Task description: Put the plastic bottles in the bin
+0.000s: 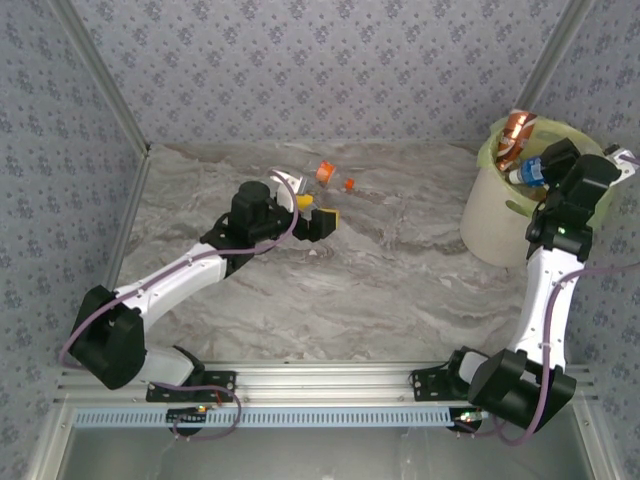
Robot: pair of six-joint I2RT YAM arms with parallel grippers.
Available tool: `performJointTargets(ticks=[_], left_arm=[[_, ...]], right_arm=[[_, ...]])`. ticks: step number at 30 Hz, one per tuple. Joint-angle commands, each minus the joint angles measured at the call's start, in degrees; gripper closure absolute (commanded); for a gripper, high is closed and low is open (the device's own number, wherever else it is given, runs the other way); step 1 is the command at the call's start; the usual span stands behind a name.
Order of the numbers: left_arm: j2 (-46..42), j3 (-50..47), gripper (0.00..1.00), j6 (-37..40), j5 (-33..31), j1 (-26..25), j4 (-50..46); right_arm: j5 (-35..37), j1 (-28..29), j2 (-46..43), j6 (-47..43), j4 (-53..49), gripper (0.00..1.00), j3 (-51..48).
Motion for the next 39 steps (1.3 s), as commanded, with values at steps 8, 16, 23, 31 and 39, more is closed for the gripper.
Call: performJointTargets(ticks=[8, 16, 23, 31, 39], left_arm=[[-2.12, -1.04, 0.00, -1.11, -2.00, 0.28, 0.91], [-2.57, -1.53, 0.00, -1.52, -4.63, 0.54, 1.02], [-4.92, -3.62, 0.01, -7.29, -21.86, 2.16, -2.39], [-9.10, -8.11, 0.00, -18.99, -34.34, 7.93, -10.91], [-13.10, -11.45, 0.01, -22.71, -38.58, 10.95, -17.08]], right_arm=[[10.28, -1.02, 3.42, -7.54, -16.08, 0.00, 8.11], [29.52, 10.15, -1.75, -15.53, -15.63, 0.00, 8.01], [14.87, 27.14, 1.75, -23.11, -8.88, 0.00, 8.91], [-1.10, 39.31, 23.61, -26.82, -12.84, 0.00, 18.90], [-13.31, 44.64, 48.18, -34.78, -15.98, 0.00, 33.44]])
